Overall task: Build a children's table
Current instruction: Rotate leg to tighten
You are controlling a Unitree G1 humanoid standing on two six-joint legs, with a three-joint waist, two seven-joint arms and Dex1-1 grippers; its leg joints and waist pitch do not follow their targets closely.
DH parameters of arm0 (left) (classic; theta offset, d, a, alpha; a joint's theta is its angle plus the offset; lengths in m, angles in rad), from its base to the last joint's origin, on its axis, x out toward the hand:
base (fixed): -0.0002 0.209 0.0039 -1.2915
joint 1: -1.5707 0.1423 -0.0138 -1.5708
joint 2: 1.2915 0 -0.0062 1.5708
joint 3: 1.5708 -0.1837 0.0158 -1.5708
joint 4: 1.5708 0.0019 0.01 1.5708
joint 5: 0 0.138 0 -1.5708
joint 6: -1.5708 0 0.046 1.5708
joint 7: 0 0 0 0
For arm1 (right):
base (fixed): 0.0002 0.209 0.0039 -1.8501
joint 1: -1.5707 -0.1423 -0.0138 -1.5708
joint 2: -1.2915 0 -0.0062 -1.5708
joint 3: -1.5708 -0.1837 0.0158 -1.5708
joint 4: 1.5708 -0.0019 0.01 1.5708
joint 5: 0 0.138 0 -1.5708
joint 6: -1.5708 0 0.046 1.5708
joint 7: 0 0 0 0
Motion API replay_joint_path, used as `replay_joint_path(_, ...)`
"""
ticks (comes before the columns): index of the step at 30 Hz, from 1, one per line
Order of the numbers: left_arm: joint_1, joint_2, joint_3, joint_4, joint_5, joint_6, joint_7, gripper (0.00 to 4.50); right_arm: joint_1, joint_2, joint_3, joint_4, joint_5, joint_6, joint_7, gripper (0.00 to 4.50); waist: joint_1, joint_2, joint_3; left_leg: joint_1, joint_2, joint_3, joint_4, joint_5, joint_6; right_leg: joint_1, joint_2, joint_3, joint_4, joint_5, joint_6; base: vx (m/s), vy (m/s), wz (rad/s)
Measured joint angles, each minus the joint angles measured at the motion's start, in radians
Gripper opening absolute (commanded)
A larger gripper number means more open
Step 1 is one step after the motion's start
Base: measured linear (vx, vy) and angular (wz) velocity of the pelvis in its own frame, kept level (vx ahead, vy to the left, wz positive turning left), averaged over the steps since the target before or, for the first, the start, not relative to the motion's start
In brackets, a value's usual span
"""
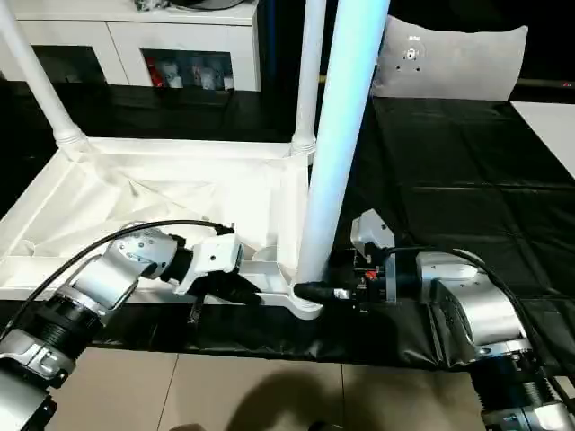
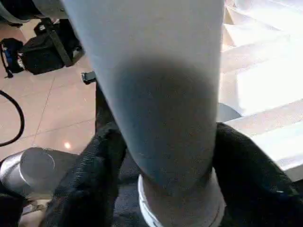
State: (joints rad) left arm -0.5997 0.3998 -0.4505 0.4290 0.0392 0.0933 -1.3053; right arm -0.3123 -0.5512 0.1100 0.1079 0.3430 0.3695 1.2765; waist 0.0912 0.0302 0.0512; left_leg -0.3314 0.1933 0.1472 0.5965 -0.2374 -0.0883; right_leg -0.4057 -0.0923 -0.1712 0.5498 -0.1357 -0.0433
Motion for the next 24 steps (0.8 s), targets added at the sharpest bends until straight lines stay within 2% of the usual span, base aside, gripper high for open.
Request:
replay_joint_path(1, 0.000, 0.000, 0.000, 0.001, 0.000, -0.002, 0.000, 0.00, 0.000, -0.001, 0.000, 0.001, 0.000, 0.000, 0.000, 2.52, 0.000, 0.000, 0.000, 0.000, 0.000, 0.000, 0.000, 0.000, 0.000, 0.000, 0.000, 0.000, 0.000, 0.000, 0.000, 0.000, 0.000, 0.00)
replay_joint_path(6, 0.000, -0.001, -0.001, 0.001, 0.000, -0.005, -0.002, 0.00, -0.001, -0.004, -0.001, 0.005, 0.000, -0.005, -0.002, 2.11, 0.002, 0.000, 0.000, 0.000, 0.000, 0.000, 0.000, 0.000, 0.000, 0.000, 0.000, 0.000, 0.000, 0.000, 0.000, 0.000, 0.000, 0.00)
replay_joint_path(12, 0.000, -0.005, 0.000, 0.004, -0.002, -0.004, -0.005, 0.00, 0.003, -0.002, -0.002, 0.001, 0.001, 0.002, -0.009, 2.00, 0.003, 0.000, 0.000, 0.000, 0.000, 0.000, 0.000, 0.000, 0.000, 0.000, 0.000, 0.000, 0.000, 0.000, 0.000, 0.000, 0.000, 0.00)
replay_joint_path(18, -0.003, -0.033, 0.029, 0.018, -0.004, 0.057, 0.041, 0.00, 0.016, 0.058, -0.020, -0.047, 0.004, 0.099, -0.144, 1.98, -0.004, 0.000, 0.000, 0.002, 0.000, 0.001, 0.000, 0.002, -0.001, 0.001, 0.000, 0.000, 0.000, 0.000, 0.000, 0.000, 0.000, 0.00)
replay_joint_path(21, -0.020, -0.065, 0.053, 0.044, 0.009, 0.120, 0.125, 0.00, 0.013, 0.136, -0.055, -0.051, -0.024, 0.133, -0.295, 1.98, -0.012, 0.000, 0.000, 0.003, -0.001, 0.002, 0.000, 0.003, -0.003, 0.002, 0.000, 0.000, -0.001, 0.000, 0.000, 0.000, 0.000, 0.00)
replay_joint_path(24, -0.043, -0.126, 0.085, 0.076, 0.032, 0.192, 0.244, 0.00, -0.012, 0.232, -0.085, -0.043, -0.082, 0.156, -0.496, 1.98, -0.040, 0.000, 0.001, 0.001, 0.000, 0.001, 0.000, 0.004, -0.005, 0.003, 0.000, -0.002, -0.008, 0.001, 0.001, 0.000, 0.000, 0.00)
